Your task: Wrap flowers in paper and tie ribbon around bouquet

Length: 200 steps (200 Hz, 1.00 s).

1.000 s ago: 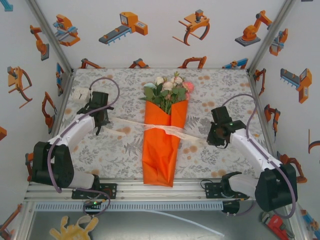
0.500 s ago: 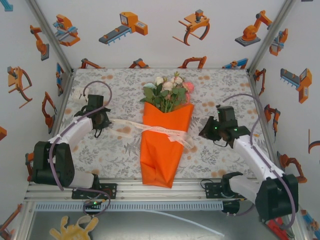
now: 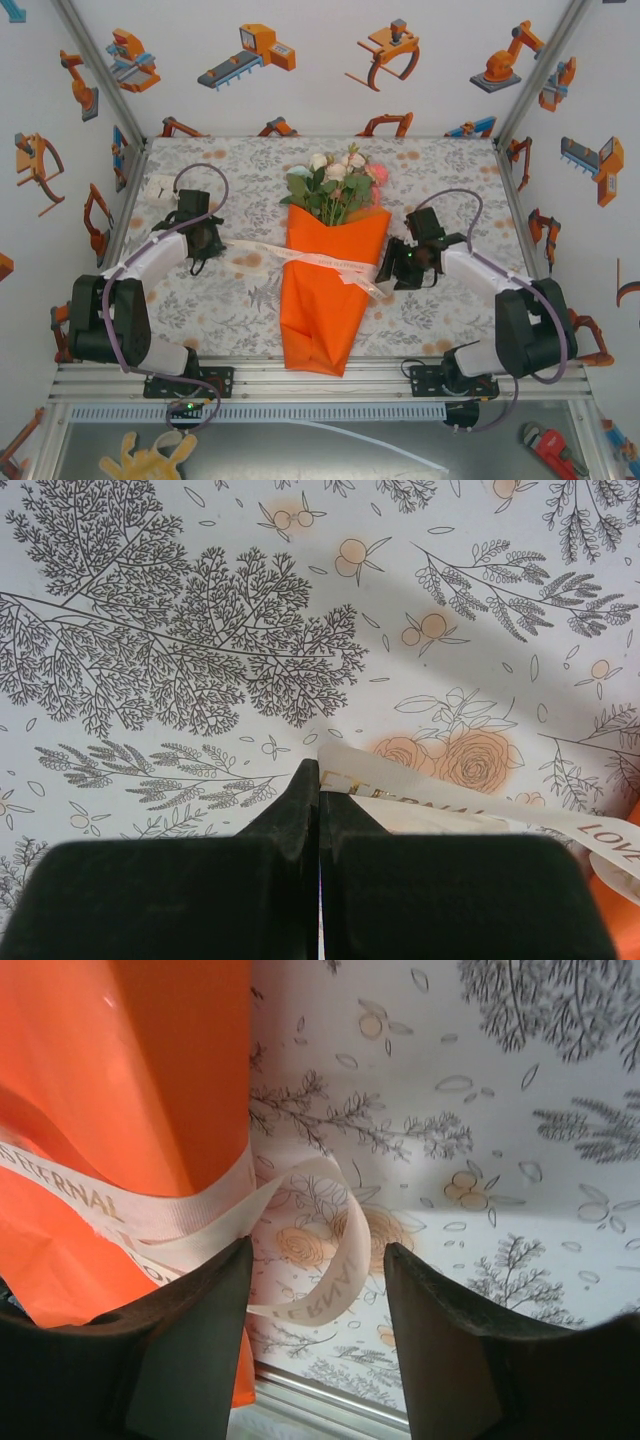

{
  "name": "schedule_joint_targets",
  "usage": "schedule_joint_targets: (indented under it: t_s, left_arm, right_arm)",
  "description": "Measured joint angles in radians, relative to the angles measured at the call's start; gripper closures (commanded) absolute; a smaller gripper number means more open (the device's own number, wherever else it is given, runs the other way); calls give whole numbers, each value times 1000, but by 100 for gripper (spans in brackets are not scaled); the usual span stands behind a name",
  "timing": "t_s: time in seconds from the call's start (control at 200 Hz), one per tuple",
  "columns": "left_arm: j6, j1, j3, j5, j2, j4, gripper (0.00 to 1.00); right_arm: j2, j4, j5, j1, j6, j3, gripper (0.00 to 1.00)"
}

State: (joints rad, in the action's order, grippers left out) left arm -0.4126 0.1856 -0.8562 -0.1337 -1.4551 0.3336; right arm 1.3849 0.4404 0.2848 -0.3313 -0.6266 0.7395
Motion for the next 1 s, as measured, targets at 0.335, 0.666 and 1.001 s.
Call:
schedule_joint_targets:
  t_s: [0.335, 0.666, 1.001]
  left_arm:
    - [10, 0, -14, -2, 0, 12, 100]
    - [10, -1, -15, -48, 0, 30, 100]
    - [6, -42, -11, -100, 0, 45, 100]
  right_arm:
    - [-26, -112, 5, -8, -146, -124, 55]
    - [-100, -70, -188, 10, -180, -117, 100]
    - [-534, 10, -562, 129, -243, -162, 100]
